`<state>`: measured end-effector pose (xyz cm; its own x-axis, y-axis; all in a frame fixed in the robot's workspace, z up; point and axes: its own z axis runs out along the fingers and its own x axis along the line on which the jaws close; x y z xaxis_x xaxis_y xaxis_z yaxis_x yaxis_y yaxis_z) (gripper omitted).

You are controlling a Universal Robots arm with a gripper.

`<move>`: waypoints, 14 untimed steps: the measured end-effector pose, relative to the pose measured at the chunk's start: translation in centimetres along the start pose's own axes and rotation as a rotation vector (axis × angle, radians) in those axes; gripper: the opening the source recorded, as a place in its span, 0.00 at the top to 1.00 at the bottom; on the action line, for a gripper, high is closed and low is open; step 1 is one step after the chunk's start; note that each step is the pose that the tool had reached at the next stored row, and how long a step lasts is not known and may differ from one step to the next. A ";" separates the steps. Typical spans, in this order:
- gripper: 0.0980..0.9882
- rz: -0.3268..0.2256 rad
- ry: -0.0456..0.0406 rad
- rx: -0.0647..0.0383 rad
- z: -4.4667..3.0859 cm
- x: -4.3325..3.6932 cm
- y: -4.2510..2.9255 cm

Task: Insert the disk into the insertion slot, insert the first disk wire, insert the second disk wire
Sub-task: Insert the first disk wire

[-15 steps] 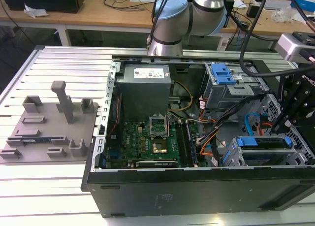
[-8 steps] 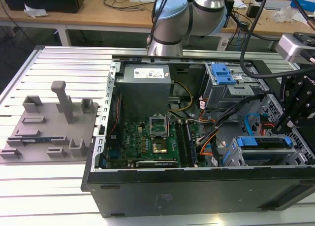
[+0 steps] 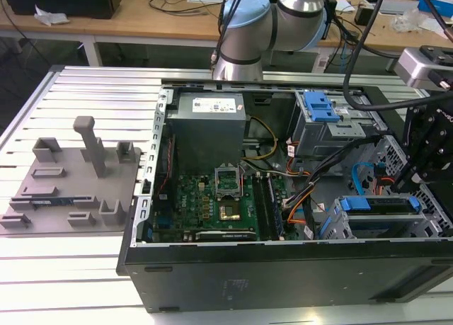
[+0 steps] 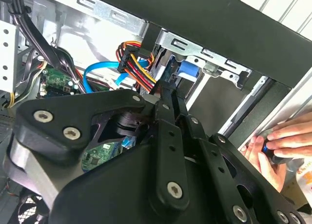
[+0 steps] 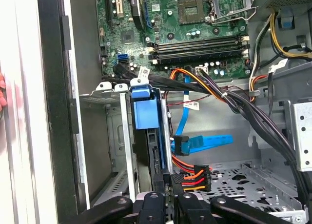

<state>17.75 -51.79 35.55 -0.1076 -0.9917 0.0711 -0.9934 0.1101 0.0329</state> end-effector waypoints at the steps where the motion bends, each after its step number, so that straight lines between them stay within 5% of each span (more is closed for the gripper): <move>1: 0.92 0.000 0.0002 0.000 0.00 0.00 0.00; 14: 0.92 -0.006 0.0006 0.001 0.19 0.25 0.21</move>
<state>17.52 -52.03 35.38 -0.1017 -0.9922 0.0715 -0.9941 0.1042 0.0319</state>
